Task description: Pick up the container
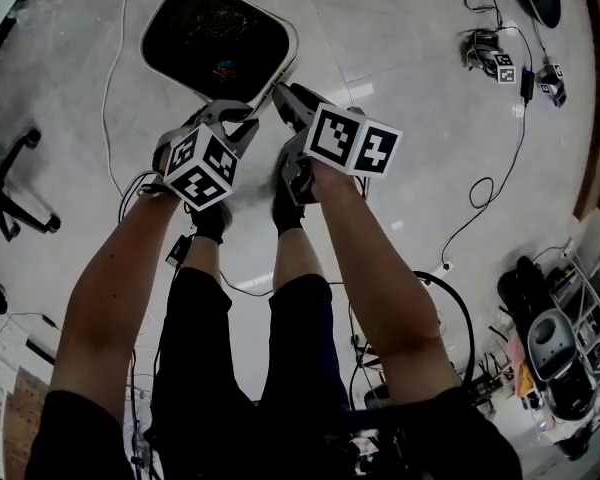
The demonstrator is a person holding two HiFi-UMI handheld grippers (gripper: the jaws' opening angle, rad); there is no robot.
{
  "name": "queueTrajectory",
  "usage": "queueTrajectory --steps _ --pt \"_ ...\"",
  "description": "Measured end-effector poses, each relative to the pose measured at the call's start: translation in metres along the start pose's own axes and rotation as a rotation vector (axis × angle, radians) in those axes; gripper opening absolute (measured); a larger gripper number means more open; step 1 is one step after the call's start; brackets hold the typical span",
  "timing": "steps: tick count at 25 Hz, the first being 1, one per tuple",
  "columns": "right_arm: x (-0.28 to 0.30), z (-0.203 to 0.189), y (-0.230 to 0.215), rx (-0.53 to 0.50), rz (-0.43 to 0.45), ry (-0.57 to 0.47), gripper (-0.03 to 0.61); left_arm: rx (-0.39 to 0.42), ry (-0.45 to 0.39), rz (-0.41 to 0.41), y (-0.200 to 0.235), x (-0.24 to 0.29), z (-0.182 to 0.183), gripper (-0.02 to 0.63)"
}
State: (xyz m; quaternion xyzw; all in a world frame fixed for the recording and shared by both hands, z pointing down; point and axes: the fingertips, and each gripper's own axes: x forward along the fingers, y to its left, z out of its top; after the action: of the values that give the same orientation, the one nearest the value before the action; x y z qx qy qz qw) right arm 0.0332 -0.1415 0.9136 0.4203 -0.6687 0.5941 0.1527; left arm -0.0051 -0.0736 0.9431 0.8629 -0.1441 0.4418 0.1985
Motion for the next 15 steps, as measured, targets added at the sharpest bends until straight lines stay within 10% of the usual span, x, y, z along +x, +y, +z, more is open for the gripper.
queueTrajectory --steps 5,15 --pt "0.013 0.027 0.034 0.034 0.153 -0.026 0.133 -0.018 -0.048 0.020 0.014 -0.030 0.008 0.071" --pt "0.031 0.047 0.086 0.019 0.157 -0.020 0.112 -0.065 -0.085 0.197 0.053 -0.078 0.010 0.125"
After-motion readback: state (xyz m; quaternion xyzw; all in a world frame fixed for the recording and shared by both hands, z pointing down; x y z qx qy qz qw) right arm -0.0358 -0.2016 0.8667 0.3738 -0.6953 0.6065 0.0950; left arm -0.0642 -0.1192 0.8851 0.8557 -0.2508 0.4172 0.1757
